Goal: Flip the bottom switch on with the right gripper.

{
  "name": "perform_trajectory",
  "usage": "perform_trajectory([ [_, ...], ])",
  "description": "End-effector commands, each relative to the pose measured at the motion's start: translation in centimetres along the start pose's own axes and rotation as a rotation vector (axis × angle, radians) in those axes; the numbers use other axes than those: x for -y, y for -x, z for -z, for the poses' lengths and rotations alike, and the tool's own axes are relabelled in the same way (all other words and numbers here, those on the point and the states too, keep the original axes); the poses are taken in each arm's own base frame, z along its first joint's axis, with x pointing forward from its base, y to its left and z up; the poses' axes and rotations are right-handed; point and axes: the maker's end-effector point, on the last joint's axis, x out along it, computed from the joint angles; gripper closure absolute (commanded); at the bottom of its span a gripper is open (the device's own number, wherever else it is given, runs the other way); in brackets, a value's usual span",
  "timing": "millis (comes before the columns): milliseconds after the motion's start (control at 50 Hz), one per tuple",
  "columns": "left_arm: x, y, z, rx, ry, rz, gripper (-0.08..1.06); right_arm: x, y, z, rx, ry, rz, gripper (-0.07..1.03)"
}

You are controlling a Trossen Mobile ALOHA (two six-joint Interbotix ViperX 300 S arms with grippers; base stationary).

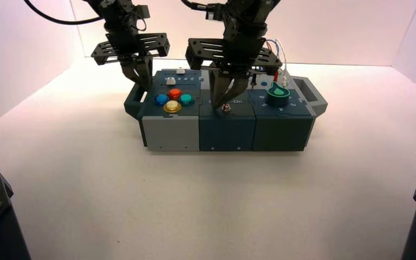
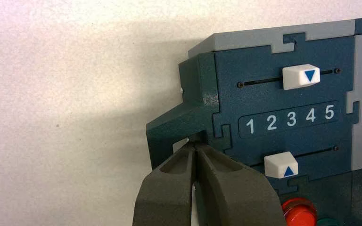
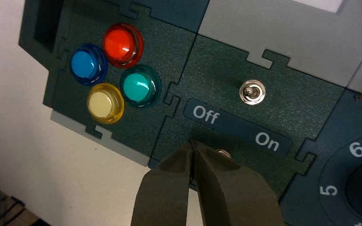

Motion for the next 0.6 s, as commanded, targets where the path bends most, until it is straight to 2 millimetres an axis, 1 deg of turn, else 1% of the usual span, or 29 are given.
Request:
perform_trajectory([
  [20,0.0,-1.2,1.1,-0.037,-0.034,-0.011,1.01,1.1,1.0,-1.0,0.024,0.002,0.034,0.98],
  [180,0.0,-1.3,1.1,-0.042,-0.033,-0.012,1.01,1.4,1.6,-1.3,0.035,0.003,0.056,0.98],
  [380,0.0,-1.3,1.2,-0.046,-0.034,-0.012,1.01,1.0,2.7,-1.9,0.06,0.002,0.044,0.98],
  [540,0.1,-1.1,1.0,-0.041,-0.035,-0.01,1.01,0.5,4.5,-2.4,0.09,0.005,0.027,0.98],
  [600,0.2,-0.5,0.8,-0.03,-0.037,-0.006,1.01,0.3,5.7,-2.6,0.102,0.009,0.021,0.98],
])
